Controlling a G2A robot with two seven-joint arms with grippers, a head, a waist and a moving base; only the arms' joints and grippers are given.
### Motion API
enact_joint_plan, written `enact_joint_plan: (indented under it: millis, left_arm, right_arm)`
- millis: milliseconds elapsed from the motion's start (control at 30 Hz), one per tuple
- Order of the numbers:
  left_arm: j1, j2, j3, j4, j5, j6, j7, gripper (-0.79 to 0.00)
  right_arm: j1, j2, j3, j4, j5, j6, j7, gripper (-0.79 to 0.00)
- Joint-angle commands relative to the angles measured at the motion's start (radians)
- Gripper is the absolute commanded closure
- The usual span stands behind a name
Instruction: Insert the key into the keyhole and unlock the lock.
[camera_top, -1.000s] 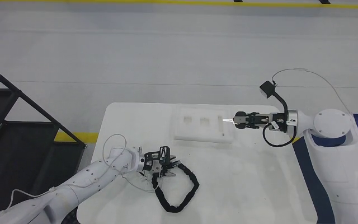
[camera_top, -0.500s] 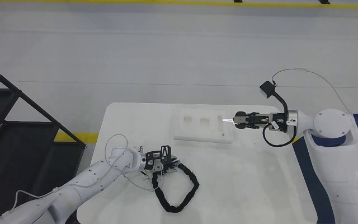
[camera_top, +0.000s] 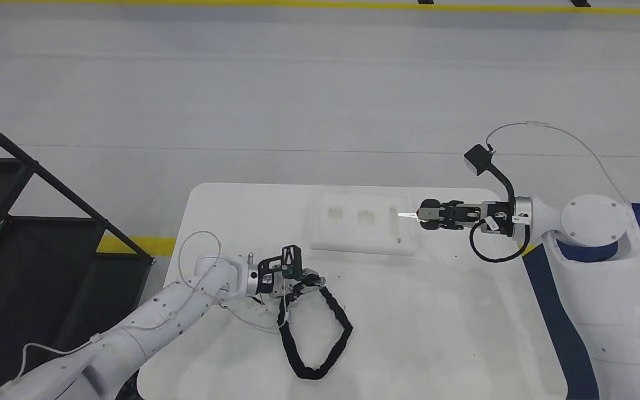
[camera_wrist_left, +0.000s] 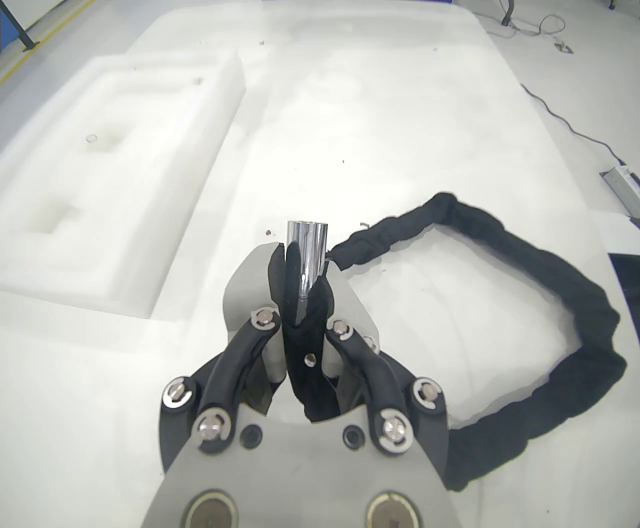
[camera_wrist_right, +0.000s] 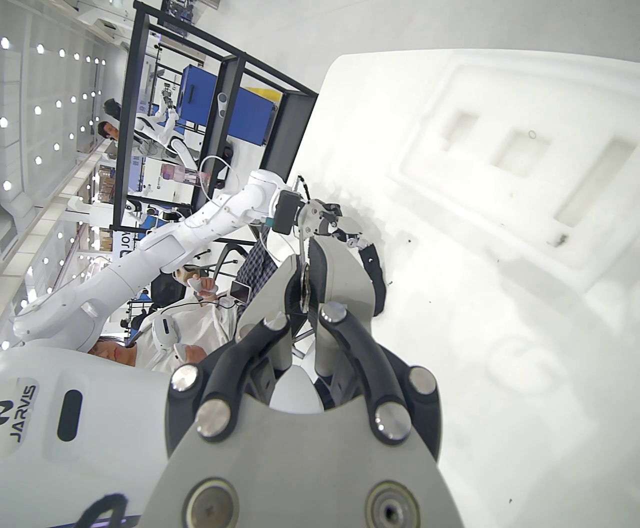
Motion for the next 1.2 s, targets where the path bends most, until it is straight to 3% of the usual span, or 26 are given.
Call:
enact_joint_plan:
  millis: [0, 300, 500, 667, 900, 1167]
  left_arm:
    - [0.003, 0.009, -0.026, -0.023, 0.001, -0.01, 0.025, 0.0]
    - [0.001, 0.048, -0.149, -0.165, -0.022, -0.12, 0.098, 0.0]
    - [-0.006, 0.051, -0.19, -0.242, -0.061, -0.175, 0.084, 0.0]
    - [-0.009, 0.04, -0.206, -0.291, -0.106, -0.178, 0.098, 0.0]
    - [-0.043, 0.017, -0.212, -0.362, -0.068, -0.107, 0.071, 0.0]
    - [-0.107, -0.046, -0.133, -0.345, 0.01, 0.001, 0.083, 0.0]
  right_arm:
    - [0.0, 0.0, 0.0, 0.0, 0.0, 0.0, 0.0, 0.0]
    - [-0.006, 0.0, -0.004, -0.005, -0.002, 0.002, -0.007, 0.0]
    - [0.004, 0.011, -0.028, -0.058, -0.03, 0.115, 0.077, 0.0]
    - [0.028, 0.024, -0.011, -0.133, -0.039, 0.21, 0.142, 0.0]
    - [0.045, 0.041, 0.013, -0.226, -0.027, 0.29, 0.206, 0.0]
    - [0.051, 0.057, 0.026, -0.274, -0.02, 0.34, 0.208, 0.0]
